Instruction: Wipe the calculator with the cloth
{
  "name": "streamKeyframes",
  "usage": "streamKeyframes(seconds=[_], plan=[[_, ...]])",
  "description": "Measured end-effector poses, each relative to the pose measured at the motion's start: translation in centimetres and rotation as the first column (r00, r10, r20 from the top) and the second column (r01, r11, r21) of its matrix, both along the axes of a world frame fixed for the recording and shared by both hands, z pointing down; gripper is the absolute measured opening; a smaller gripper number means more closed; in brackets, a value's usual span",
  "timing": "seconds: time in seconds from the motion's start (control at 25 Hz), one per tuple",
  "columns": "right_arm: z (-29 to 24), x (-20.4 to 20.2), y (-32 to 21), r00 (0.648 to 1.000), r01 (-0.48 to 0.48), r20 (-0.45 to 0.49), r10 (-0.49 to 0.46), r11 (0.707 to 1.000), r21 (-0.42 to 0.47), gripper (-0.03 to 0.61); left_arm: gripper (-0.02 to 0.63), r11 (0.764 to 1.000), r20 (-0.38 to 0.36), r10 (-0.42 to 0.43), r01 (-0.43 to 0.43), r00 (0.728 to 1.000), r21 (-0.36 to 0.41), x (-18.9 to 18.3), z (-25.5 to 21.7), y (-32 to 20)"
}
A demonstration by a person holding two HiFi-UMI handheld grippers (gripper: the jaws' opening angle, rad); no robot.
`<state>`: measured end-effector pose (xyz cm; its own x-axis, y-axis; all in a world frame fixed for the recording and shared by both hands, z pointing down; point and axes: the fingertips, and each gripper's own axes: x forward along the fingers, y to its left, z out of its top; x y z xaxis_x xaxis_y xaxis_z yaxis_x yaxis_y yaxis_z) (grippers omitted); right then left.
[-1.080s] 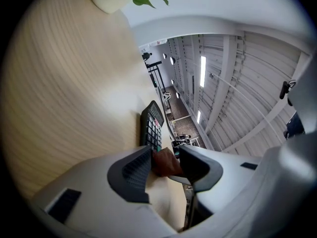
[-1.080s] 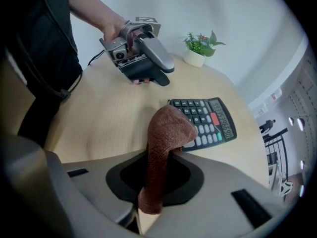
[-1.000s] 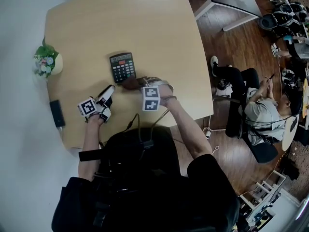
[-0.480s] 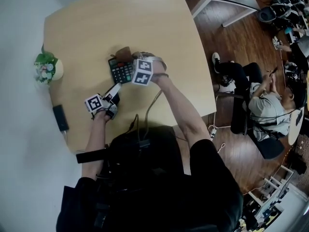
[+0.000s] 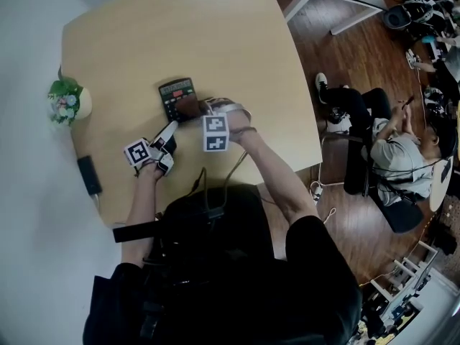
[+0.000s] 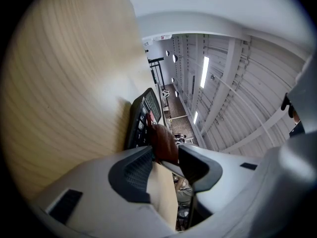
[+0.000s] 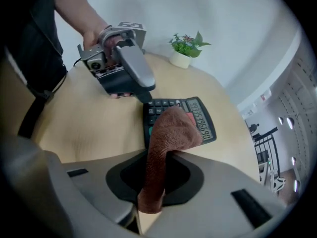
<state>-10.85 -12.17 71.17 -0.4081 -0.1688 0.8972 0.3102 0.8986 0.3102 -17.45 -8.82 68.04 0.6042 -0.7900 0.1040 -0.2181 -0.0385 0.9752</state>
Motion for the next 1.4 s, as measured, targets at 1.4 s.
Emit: streamKeyframes(seconds=[1.4], plan=[[1.0, 2.4, 6.2, 0.999, 0.002, -0.037, -0.006, 0.995, -0.099, 0.058, 0.158, 0.998, 0.052, 0.069, -0.069, 0.996, -0.001, 1.8, -0.4, 0.2]])
